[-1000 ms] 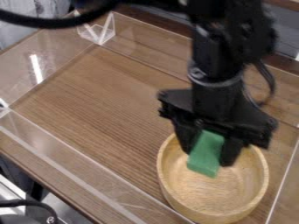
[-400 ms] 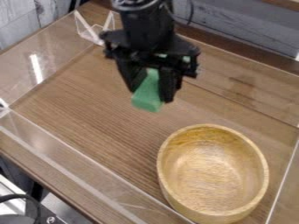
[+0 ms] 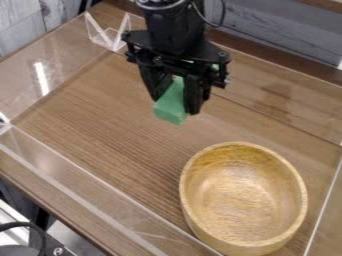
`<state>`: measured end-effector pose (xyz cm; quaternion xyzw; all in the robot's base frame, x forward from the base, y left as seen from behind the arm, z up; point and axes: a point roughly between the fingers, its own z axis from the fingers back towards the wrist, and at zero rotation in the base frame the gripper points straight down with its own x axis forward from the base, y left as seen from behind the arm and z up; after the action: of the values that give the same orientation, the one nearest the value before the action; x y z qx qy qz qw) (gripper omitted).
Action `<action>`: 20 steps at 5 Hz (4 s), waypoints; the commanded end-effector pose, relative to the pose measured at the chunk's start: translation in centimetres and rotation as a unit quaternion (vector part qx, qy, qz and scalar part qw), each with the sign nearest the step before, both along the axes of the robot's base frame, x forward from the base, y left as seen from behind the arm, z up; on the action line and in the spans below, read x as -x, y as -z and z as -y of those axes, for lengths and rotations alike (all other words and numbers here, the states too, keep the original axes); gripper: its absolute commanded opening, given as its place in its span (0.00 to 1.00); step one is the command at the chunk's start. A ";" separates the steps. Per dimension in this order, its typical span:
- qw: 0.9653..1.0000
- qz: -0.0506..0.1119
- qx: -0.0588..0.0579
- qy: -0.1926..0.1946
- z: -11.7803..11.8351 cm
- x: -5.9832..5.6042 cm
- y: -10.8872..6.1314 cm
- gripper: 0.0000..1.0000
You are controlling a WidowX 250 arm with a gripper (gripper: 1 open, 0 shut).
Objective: Remove the green block from inside the brown bowl and put it on the table
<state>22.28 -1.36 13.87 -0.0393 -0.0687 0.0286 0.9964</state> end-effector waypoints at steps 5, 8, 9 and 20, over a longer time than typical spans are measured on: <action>1.000 0.008 -0.015 0.011 -1.1 -0.7 1.4 0.00; 1.000 0.000 -0.018 0.015 -1.1 -0.9 2.1 0.00; 1.000 -0.001 -0.018 0.013 -1.1 -0.9 2.3 0.00; 1.000 -0.013 -0.009 0.003 -3.3 -2.2 6.2 0.00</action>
<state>23.78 1.68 6.70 -0.0316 -0.0352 0.0279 0.9985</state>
